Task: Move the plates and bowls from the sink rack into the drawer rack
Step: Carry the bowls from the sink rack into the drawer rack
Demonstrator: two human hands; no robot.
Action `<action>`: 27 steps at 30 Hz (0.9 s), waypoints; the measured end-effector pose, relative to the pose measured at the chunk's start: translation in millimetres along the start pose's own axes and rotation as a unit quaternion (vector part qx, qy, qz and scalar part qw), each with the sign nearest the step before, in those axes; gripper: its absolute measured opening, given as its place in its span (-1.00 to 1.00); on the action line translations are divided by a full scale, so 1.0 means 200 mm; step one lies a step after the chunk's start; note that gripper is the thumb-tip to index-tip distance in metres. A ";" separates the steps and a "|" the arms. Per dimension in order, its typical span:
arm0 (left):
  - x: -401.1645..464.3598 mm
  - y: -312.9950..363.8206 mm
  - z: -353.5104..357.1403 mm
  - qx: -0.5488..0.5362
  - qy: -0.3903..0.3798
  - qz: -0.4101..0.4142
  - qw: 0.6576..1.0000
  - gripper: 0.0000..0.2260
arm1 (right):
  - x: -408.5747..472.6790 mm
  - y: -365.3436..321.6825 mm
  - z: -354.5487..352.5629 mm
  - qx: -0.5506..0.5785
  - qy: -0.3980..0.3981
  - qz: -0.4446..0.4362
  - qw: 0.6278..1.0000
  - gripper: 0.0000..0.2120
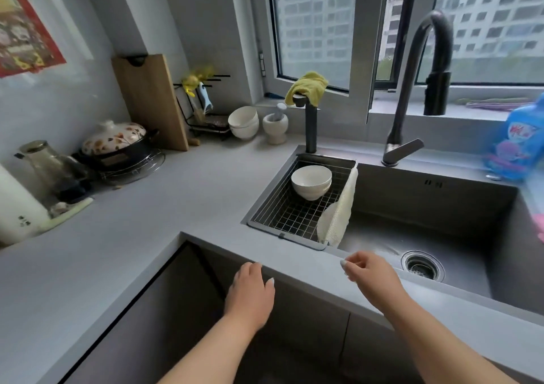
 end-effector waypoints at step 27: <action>1.06 -0.03 0.37 0.097 -0.050 0.168 0.980 -0.34 | 0.96 -0.23 0.48 -0.076 0.060 0.083 0.992 -0.74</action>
Point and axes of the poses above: each hand's wrist, its own x-axis towards the middle knuckle, its own z-axis out of the palm, y = z × x, the point moved 10 cm from there along x, towards the middle knuckle, and after that the axes turned 13 degrees about y, right-handed, at the moved point
